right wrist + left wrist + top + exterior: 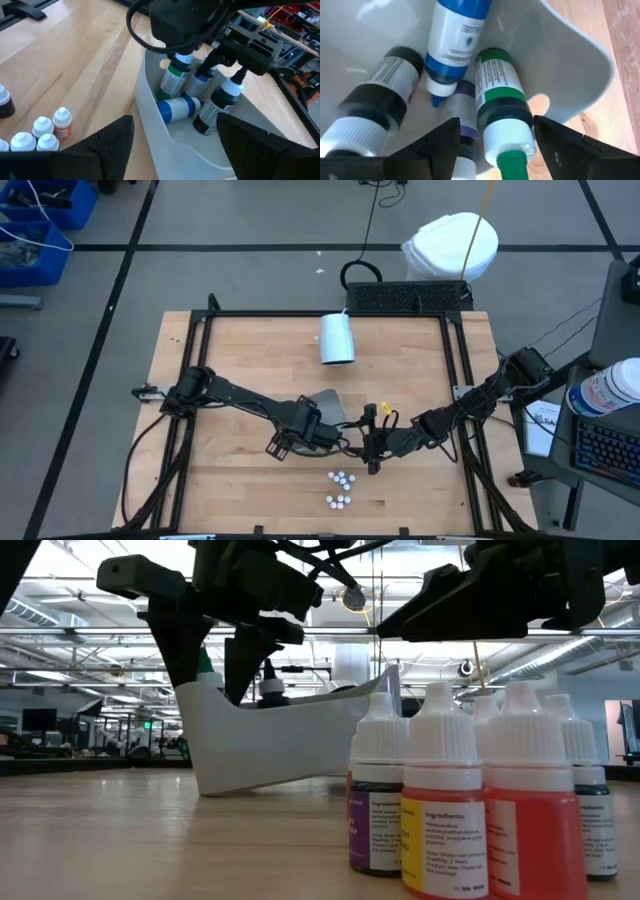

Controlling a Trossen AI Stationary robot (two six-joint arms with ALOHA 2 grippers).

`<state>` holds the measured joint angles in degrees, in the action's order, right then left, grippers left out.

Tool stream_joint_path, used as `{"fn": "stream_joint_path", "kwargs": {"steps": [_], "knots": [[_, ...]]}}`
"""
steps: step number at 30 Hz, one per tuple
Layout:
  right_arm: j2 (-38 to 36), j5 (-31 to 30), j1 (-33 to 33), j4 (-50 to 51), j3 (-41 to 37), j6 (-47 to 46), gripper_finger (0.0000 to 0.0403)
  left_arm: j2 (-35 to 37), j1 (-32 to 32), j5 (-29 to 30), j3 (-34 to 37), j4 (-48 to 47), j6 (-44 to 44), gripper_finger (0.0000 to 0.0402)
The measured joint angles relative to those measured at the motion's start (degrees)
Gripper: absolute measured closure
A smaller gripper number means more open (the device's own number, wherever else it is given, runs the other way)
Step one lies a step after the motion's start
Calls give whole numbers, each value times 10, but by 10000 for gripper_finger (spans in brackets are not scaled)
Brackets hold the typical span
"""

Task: Pick & Place food coloring
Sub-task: Adjust the large green food coloring bottle on the gray bin, then adjust the gray bin

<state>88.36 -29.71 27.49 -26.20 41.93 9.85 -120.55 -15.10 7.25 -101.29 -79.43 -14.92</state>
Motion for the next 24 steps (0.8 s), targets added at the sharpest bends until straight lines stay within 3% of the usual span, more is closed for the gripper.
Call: {"fn": "stream_joint_path", "kwargs": {"steps": [15,17,20,24], "knots": [[0,-6,0,6,1,6,133,2,-8,8,-123,-46,10,167],[0,-39,0,20,1,14,133,2,-17,7,-151,-63,42,166],[-11,-149,10,73,1,13,144,3,-45,-8,-180,-95,101,174],[-51,-214,28,183,0,-27,193,14,-118,-11,-164,-78,140,242]]}}
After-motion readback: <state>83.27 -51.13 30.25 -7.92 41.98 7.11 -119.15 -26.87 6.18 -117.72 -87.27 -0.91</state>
